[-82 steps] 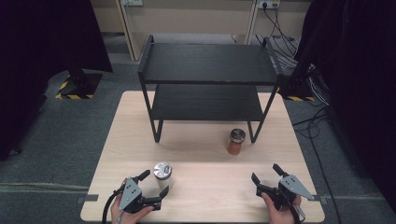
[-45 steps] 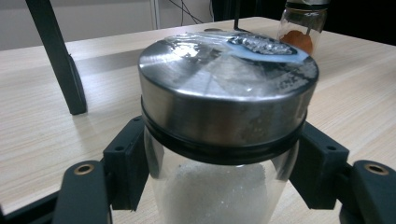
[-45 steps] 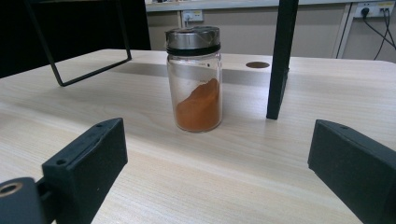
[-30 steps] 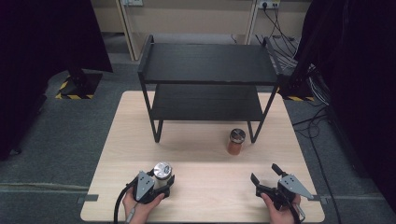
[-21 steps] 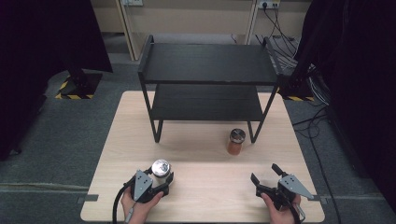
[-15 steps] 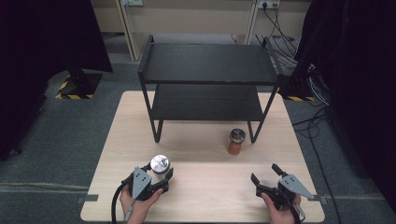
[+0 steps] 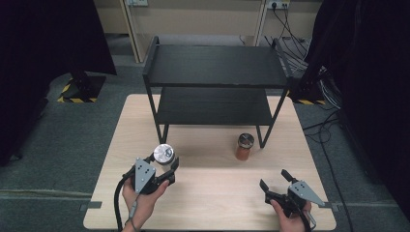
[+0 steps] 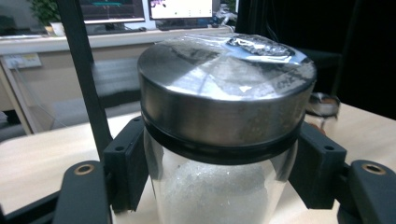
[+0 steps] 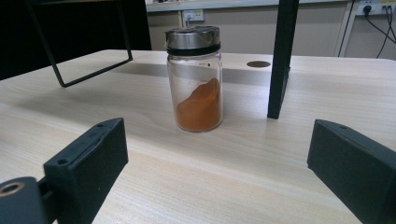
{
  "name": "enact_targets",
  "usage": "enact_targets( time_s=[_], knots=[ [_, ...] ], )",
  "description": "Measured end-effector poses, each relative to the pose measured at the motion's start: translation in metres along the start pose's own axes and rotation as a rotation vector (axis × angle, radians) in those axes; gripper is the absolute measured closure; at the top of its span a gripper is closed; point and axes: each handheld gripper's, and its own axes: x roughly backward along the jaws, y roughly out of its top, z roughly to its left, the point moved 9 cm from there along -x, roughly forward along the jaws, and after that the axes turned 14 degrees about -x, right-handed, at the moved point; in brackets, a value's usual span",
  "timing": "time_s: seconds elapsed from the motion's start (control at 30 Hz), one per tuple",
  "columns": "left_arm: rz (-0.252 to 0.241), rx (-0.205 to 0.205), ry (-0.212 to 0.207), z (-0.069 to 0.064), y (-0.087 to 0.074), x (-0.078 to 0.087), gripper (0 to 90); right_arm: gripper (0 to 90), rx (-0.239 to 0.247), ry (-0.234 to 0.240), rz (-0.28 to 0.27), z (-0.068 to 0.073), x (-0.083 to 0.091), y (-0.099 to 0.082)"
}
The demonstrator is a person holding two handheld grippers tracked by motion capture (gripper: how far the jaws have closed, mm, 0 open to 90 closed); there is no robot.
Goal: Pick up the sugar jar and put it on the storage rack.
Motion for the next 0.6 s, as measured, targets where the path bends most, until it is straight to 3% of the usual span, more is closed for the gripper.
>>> enact_targets(
  time_s=[0.2, 0.6],
  knots=[
    [-0.003, -0.011, 0.037, 0.004, 0.024, -0.009, 30.9, 5.5, -0.001, 0.000, 0.002, 0.000, 0.000, 0.000],
    [-0.011, -0.008, 0.074, 0.008, 0.049, -0.025, 30.9, 5.7, 0.001, 0.003, 0.009, 0.000, -0.001, 0.001]
  ],
)
